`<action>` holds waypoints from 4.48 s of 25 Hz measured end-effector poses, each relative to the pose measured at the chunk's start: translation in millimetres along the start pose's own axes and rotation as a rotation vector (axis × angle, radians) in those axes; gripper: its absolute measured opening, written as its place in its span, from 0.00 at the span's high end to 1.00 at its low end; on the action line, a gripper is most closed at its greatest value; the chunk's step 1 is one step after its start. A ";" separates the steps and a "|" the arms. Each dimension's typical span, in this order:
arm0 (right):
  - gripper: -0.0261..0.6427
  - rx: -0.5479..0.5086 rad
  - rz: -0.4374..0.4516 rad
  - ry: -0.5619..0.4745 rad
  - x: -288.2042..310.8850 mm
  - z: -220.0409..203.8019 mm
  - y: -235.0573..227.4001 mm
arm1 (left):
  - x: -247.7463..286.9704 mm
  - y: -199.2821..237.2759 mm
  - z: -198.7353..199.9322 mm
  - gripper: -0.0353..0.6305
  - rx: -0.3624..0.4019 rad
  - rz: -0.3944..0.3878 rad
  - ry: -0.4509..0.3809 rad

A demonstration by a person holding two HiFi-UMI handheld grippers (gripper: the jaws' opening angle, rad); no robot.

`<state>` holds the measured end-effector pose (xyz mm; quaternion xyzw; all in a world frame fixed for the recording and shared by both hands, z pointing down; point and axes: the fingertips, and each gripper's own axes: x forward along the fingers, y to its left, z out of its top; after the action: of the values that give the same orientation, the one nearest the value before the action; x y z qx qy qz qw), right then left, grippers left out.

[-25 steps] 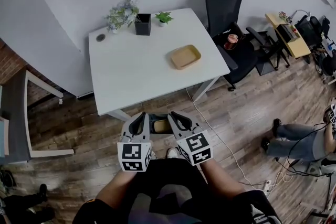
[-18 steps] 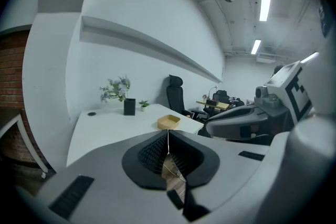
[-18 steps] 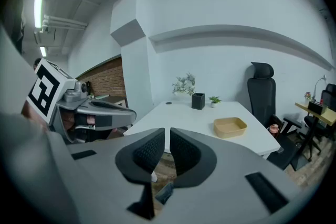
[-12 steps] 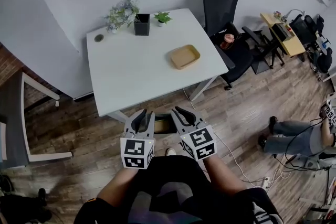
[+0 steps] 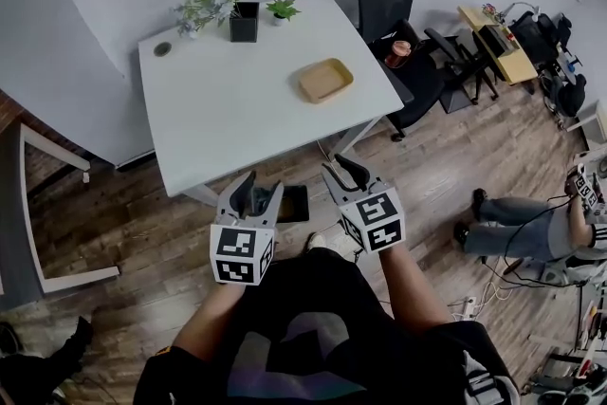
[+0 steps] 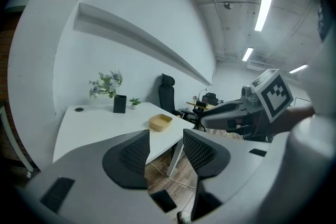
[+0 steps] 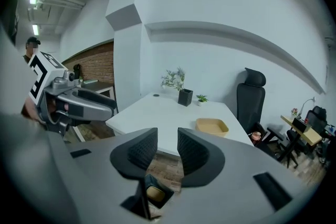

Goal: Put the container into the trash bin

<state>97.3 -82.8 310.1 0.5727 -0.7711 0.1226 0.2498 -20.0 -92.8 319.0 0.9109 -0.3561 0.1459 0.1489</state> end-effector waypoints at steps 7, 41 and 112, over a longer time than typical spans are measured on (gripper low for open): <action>0.75 -0.113 0.044 0.041 25.4 -10.0 -44.6 | 23.1 6.1 9.1 0.65 -0.003 0.071 0.007; 0.81 -1.164 0.586 0.231 247.2 -97.9 -202.5 | 175.4 -26.7 -47.1 0.64 -0.326 0.656 0.210; 0.89 -0.788 0.847 0.629 342.0 -513.9 145.7 | 75.5 20.8 -527.4 0.64 -0.801 0.863 0.361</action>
<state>10.6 -74.0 938.4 0.0221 -0.8071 0.0805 0.5844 -65.5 44.7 832.2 0.5188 -0.6891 0.1997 0.4649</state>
